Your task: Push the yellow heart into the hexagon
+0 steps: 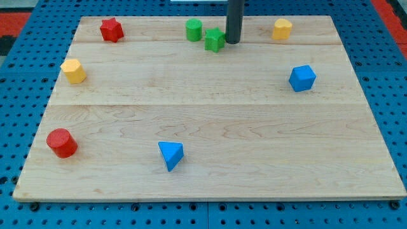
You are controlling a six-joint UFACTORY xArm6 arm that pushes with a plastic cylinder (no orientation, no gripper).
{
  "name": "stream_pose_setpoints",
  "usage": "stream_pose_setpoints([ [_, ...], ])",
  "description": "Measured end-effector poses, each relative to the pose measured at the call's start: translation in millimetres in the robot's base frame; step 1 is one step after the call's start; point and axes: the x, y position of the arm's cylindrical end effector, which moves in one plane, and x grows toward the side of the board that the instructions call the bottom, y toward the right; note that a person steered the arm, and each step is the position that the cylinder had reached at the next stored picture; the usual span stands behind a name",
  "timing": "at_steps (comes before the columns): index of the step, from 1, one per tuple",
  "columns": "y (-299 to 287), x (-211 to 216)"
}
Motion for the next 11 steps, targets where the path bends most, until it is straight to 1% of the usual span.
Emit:
stream_pose_setpoints([
  [2,-33.4,-6.6],
  [3,34.6,-62.1],
  [4,91.9,-74.3],
  [5,166.0,-69.7],
  [6,111.4,-47.0],
  [7,33.2,-29.2],
  [8,47.2,-11.6],
  [9,63.8,24.4],
  [10,102.8,35.5],
  [11,59.4,61.9],
])
